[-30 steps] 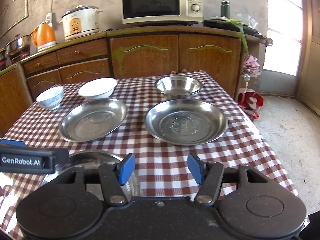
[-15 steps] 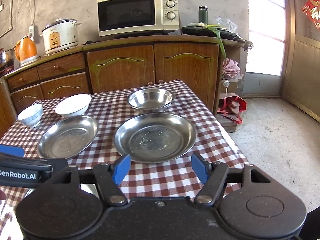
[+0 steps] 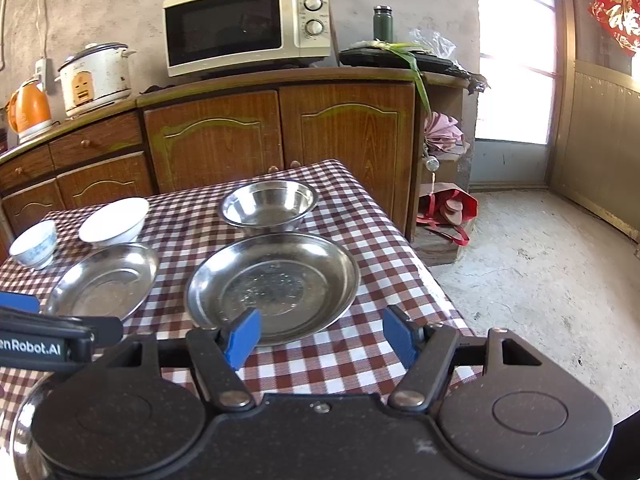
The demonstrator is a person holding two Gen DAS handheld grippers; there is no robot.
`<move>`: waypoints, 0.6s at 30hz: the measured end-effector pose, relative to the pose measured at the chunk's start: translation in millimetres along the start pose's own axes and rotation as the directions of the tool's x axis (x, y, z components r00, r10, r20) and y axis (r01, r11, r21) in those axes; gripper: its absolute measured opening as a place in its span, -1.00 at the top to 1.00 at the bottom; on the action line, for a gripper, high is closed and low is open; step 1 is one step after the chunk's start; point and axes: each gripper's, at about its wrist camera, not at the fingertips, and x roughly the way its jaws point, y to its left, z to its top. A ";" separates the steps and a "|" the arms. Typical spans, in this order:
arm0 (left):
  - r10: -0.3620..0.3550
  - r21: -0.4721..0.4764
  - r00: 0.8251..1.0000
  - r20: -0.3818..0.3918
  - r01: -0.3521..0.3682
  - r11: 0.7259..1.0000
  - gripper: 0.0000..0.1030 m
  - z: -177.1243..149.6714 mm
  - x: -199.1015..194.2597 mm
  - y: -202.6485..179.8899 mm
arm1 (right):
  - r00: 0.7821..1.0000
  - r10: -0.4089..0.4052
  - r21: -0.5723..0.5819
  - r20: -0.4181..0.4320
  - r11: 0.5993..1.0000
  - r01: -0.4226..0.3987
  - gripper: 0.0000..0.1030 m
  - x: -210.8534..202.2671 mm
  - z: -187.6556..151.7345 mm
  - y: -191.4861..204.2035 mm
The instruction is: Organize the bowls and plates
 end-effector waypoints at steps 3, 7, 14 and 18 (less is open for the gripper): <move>0.001 0.007 1.000 -0.002 -0.001 1.000 -1.00 4.7 8.2 -3.6 | 1.000 -0.007 0.007 -0.007 1.000 0.007 -0.56 8.6 1.9 -7.0; 0.016 0.009 1.000 -0.014 -0.016 1.000 -1.00 10.2 21.3 -6.8 | 1.000 -0.019 0.013 -0.015 1.000 0.019 -0.56 21.3 4.7 -15.2; 0.041 0.002 0.998 -0.042 -0.041 0.999 -1.00 21.3 48.2 -7.6 | 0.999 -0.028 0.015 -0.033 0.999 0.029 -0.56 49.5 14.1 -26.5; 0.045 0.002 0.998 -0.050 -0.045 0.999 -1.00 28.1 61.7 -9.1 | 0.999 -0.029 0.025 -0.047 0.999 0.030 -0.56 67.1 17.3 -30.6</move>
